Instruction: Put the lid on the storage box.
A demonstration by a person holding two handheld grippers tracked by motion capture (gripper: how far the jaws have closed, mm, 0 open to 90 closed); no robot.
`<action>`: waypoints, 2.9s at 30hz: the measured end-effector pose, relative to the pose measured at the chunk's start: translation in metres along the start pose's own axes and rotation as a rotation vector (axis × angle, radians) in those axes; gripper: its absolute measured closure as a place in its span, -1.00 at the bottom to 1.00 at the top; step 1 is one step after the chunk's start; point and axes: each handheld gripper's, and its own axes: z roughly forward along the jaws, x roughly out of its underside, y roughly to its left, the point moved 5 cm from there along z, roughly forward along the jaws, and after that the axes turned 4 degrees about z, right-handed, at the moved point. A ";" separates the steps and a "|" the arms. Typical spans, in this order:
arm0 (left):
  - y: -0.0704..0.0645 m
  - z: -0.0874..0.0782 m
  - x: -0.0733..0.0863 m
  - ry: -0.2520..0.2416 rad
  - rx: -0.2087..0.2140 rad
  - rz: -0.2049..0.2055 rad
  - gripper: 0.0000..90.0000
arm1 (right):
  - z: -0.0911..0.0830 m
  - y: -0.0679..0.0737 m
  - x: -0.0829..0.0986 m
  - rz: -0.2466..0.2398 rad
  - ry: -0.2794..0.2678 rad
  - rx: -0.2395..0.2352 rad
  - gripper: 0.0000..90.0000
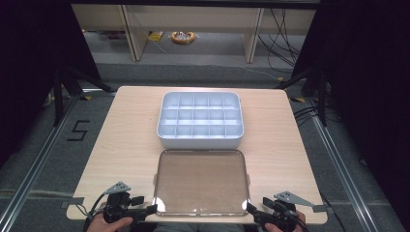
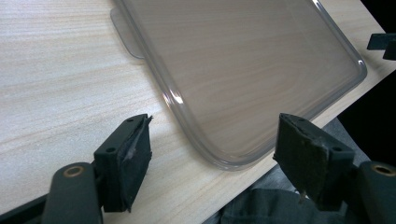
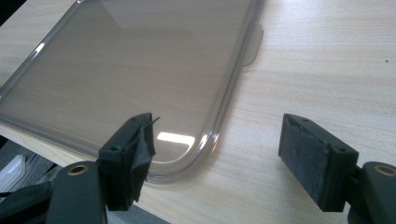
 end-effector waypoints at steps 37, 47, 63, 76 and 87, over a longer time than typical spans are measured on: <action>0.003 0.025 -0.013 0.013 -0.034 0.022 -0.06 | 0.038 0.002 -0.024 0.016 0.021 -0.041 -0.09; 0.004 0.030 -0.013 0.044 -0.062 0.059 0.03 | 0.041 0.002 -0.024 0.177 0.010 -0.066 -0.10; -0.001 0.029 -0.010 0.020 -0.043 0.040 0.01 | 0.033 -0.011 -0.016 0.379 -0.004 -0.150 0.27; -0.002 0.030 -0.009 0.018 -0.039 0.050 -0.06 | 0.030 -0.010 -0.010 0.430 0.022 -0.208 0.42; 0.000 0.029 -0.010 0.022 -0.018 0.036 -0.11 | 0.023 0.000 -0.013 0.303 -0.007 -0.263 0.44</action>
